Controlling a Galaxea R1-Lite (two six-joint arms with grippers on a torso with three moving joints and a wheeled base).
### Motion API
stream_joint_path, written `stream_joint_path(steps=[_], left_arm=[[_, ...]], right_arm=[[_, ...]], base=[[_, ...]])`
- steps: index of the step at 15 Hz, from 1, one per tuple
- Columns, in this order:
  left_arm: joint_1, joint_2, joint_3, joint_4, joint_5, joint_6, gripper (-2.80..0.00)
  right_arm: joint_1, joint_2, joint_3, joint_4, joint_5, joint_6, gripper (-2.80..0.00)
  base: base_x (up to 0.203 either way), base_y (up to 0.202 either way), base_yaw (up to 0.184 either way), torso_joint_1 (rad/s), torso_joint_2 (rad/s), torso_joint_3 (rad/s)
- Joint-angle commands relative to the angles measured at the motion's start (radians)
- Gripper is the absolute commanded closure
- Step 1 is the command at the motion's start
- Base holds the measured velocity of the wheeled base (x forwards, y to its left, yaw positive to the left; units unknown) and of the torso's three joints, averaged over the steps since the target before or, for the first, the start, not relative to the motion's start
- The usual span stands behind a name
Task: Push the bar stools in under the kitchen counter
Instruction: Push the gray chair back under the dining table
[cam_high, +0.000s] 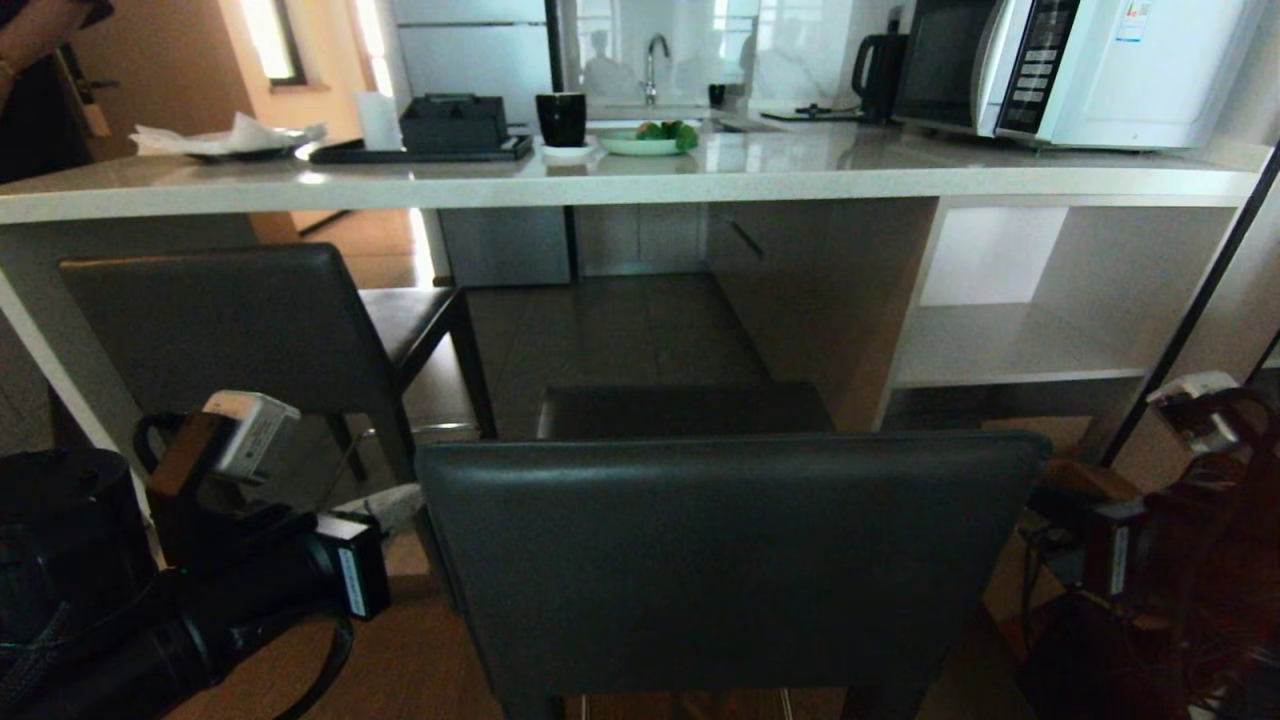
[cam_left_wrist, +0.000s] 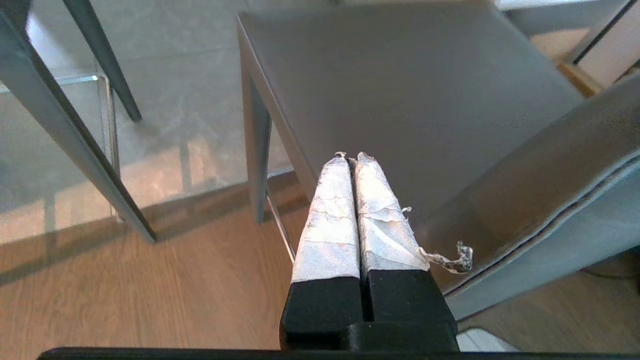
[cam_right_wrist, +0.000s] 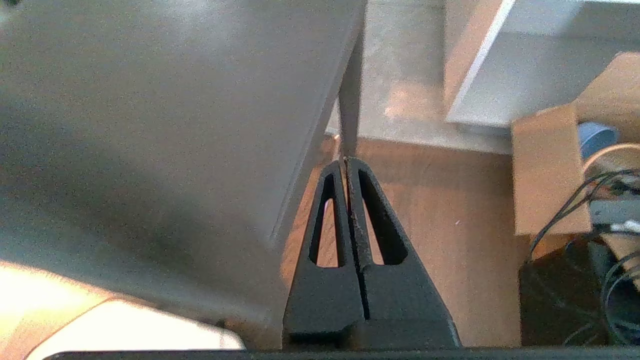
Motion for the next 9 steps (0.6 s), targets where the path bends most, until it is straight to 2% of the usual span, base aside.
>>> stream_joint_path(steps=[1,3,6,9], left_arm=[[-0.030,0.013,0.002,-0.005,0.001,-0.005,0.00],[-0.065,0.015,0.000,-0.003,0.003,-0.016,0.00],[-0.077,0.006,0.007,0.001,0.003,-0.017,0.00],[-0.101,0.013,0.006,0.001,0.002,-0.024,0.00]], right_arm=[[0.015,0.087,0.009,-0.057,-0.014,-0.002,0.00],[0.054,0.096,0.010,-0.076,-0.021,-0.002,0.00],[0.103,0.077,0.013,-0.078,-0.046,0.002,0.00],[0.107,0.082,0.020,-0.079,-0.044,0.003,0.00]], base=[[0.000,0.000,0.000,0.000,0.00,0.000],[0.000,0.000,0.000,0.000,0.00,0.000],[0.000,0.000,0.000,0.000,0.00,0.000],[0.000,0.000,0.000,0.000,0.00,0.000]])
